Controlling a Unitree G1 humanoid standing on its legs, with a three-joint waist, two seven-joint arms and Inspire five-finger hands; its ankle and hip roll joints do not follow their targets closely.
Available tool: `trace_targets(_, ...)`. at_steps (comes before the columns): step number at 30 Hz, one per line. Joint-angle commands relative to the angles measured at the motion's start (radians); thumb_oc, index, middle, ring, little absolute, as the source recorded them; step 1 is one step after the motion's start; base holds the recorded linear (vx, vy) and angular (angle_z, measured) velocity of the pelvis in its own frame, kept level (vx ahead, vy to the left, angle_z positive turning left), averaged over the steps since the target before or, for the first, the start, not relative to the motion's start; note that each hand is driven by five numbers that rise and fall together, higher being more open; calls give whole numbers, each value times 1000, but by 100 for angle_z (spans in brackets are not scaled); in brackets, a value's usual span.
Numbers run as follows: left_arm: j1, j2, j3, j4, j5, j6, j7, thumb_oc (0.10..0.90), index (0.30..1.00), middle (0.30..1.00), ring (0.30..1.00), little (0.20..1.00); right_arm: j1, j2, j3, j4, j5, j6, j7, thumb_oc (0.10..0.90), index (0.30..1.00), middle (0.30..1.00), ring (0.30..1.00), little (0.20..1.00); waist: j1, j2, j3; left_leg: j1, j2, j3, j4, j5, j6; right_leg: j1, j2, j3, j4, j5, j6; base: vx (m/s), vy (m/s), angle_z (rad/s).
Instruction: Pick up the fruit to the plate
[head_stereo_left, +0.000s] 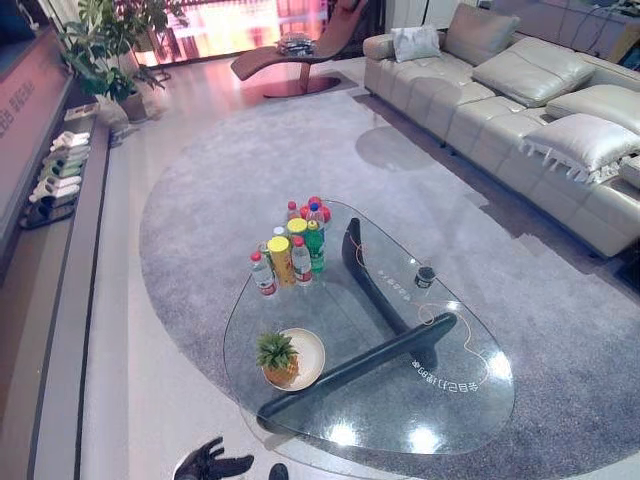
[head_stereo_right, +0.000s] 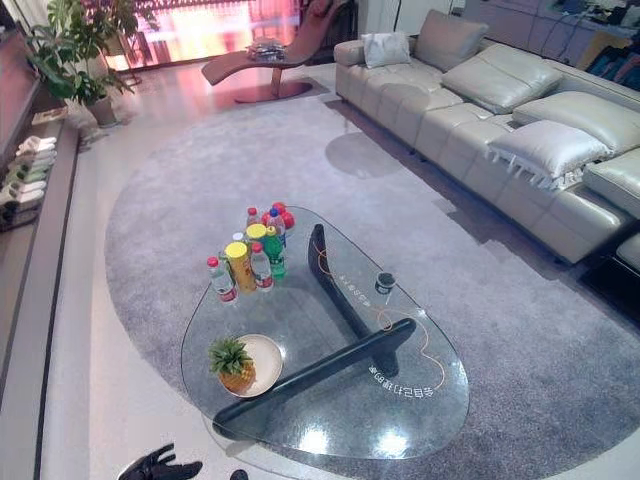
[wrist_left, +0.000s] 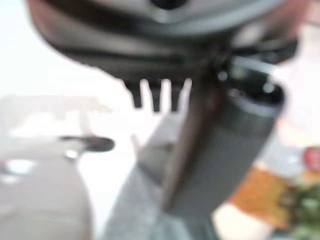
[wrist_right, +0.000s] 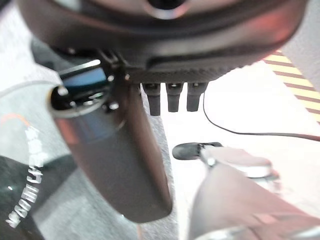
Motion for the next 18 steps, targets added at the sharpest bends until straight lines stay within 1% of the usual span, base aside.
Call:
trace_targets(1,-89,15,-5,53,40,50,-36,800,900,900,900,900,-63,-28,18,50,-79,14,13,800,900,900,900,900,15,-7,31,65,41,46,6,-42,4,-11,-19,-12,4,56,-18,47,27,0)
trace_targets(4,-89,10,-5,81,71,112,-49,800,900,900,900,900,-64,-26,25,71,-93,43,28,800,900,900,900,900,13,-6,21,75,43,50,6,-47,5,-6,-19,-11,4,54,-18,57,21,0)
trace_targets(7,-89,12,-5,101,97,142,-50,800,900,900,900,900,-61,-24,31,80,-123,57,41,800,900,900,900,900,10,-8,16,82,45,54,6,-49,6,-2,-17,-9,4,53,-18,49,5,-1)
trace_targets(11,-92,14,-5,109,99,156,-66,800,900,900,900,900,-60,-27,37,82,-133,66,52,800,900,900,900,900,8,-8,13,87,49,55,6,-51,5,2,-18,-8,4,51,-18,16,4,0)
trace_targets(18,-95,8,-14,110,102,160,-75,800,900,900,900,900,-64,-27,41,89,-144,72,65,800,900,900,900,900,9,-10,7,92,53,55,6,-54,4,4,-19,-5,4,49,-17,0,0,0)
